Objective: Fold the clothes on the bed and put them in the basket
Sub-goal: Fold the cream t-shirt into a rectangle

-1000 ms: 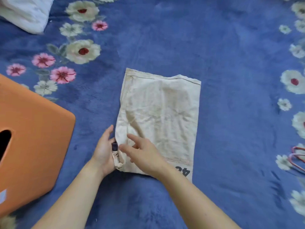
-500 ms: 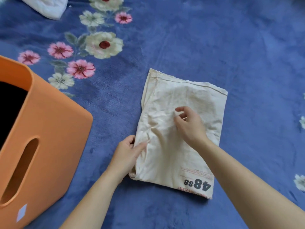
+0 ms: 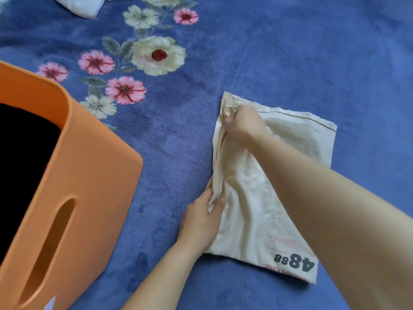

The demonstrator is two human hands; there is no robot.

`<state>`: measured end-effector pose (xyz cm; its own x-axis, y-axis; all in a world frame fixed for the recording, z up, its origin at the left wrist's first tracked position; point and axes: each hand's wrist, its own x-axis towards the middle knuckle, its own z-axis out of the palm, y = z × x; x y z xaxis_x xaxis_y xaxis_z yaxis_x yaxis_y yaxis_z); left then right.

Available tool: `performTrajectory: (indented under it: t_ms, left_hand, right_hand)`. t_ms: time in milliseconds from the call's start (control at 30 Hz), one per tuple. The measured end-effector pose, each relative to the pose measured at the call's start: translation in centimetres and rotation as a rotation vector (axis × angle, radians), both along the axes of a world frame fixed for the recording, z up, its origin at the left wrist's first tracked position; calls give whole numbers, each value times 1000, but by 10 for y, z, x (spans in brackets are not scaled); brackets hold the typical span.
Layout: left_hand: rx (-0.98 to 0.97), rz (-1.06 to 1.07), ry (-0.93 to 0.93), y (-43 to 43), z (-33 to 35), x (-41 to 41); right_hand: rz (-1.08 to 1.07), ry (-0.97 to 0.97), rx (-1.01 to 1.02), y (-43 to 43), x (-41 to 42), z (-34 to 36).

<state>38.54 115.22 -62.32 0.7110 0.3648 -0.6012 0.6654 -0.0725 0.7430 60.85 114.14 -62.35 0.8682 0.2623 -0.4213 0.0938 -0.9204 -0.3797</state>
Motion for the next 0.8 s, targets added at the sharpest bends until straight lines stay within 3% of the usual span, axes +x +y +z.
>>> performTrajectory:
  t_ms: [100, 167, 233, 367, 500, 567, 700, 800]
  left_hand:
    - [-104, 58, -44, 6, 3, -1]
    - [-182, 113, -106, 10, 10, 0]
    - [-134, 145, -137, 15, 10, 0]
    - [139, 197, -95, 21, 1, -8]
    - [304, 166, -43, 17, 10, -21]
    - [276, 158, -9, 15, 15, -24]
    - [169, 100, 114, 12, 27, -14]
    - [80, 90, 193, 8, 24, -3]
  right_hand:
    - [-196, -3, 165, -1, 4, 1]
    - [-306, -103, 314, 4, 6, 10]
    - [-223, -163, 360, 12, 5, 17]
    - [19, -95, 289, 12, -13, 7]
    - [108, -281, 290, -40, -73, 4]
    - [-47, -319, 174, -86, -108, 6]
    - [-787, -123, 66, -179, -150, 12]
    - [-926, 60, 149, -213, -165, 16]
